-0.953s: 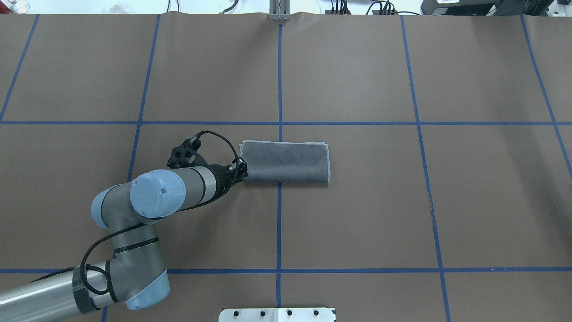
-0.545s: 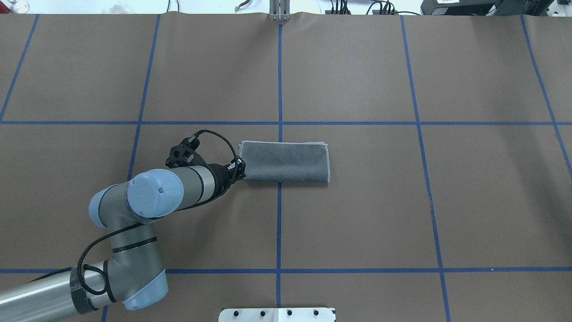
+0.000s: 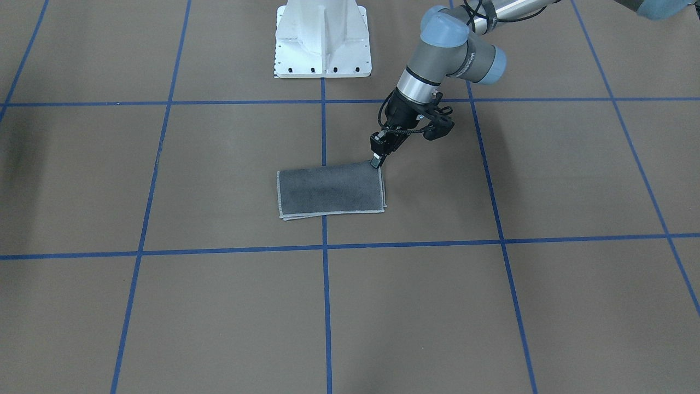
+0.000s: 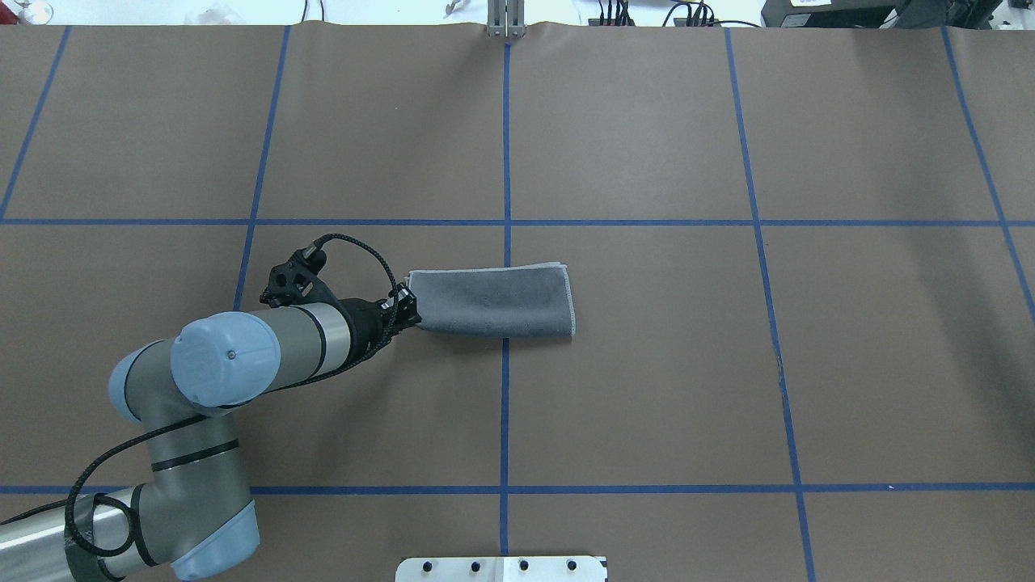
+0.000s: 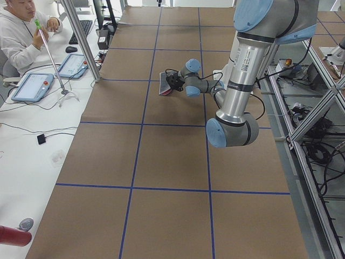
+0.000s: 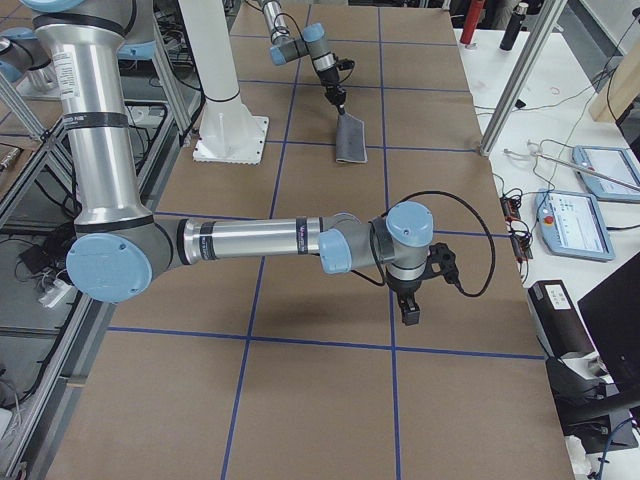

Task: Fold towel twice with both arms
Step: 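Fold the held strip end over onto the other end with the left gripper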

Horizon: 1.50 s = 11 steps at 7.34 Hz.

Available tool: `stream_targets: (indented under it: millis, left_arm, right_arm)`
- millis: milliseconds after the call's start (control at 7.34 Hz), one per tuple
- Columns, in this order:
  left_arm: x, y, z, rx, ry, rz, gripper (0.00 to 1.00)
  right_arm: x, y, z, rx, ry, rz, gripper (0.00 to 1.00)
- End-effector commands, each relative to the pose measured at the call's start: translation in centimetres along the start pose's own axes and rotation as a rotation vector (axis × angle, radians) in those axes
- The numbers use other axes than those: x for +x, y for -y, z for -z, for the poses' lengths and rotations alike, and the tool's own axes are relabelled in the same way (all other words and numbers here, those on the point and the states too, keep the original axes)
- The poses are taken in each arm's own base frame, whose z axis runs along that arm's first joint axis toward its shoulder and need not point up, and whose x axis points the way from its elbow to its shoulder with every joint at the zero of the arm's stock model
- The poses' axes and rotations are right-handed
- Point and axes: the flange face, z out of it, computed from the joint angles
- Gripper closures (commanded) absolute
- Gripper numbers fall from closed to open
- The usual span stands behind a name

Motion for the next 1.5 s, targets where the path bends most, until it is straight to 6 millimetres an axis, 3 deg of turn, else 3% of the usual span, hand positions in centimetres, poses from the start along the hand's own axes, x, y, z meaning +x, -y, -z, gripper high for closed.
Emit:
stream_targets:
  millis: [0, 136, 545, 817, 1362]
  left_arm:
    - [-0.1, -0.5, -0.2, 0.026, -0.007, -0.027, 1.0]
    - [0.1, -1.0, -0.6, 0.022, -0.006, -0.03, 1.0]
    - [6.2, -4.2, -3.6, 0.003, -0.05, -0.059, 1.0]
    - [8.9, -5.6, -3.5, -0.013, -0.082, -0.058, 1.0]
    - [13.6, -8.4, -5.5, -0.026, -0.103, -0.057, 1.0]
  right_arm:
    - [0.0, 0.0, 0.0, 0.0, -0.002, 0.0, 0.0]
    - [0.0, 0.0, 0.0, 0.0, -0.002, -0.002, 0.0]
    - [0.1, 0.0, -0.1, -0.001, -0.002, -0.003, 0.0]
    - [0.1, 0.0, -0.1, -0.001, -0.002, -0.003, 0.0]
    - [0.2, -0.2, -0.1, -0.002, -0.003, -0.004, 0.0]
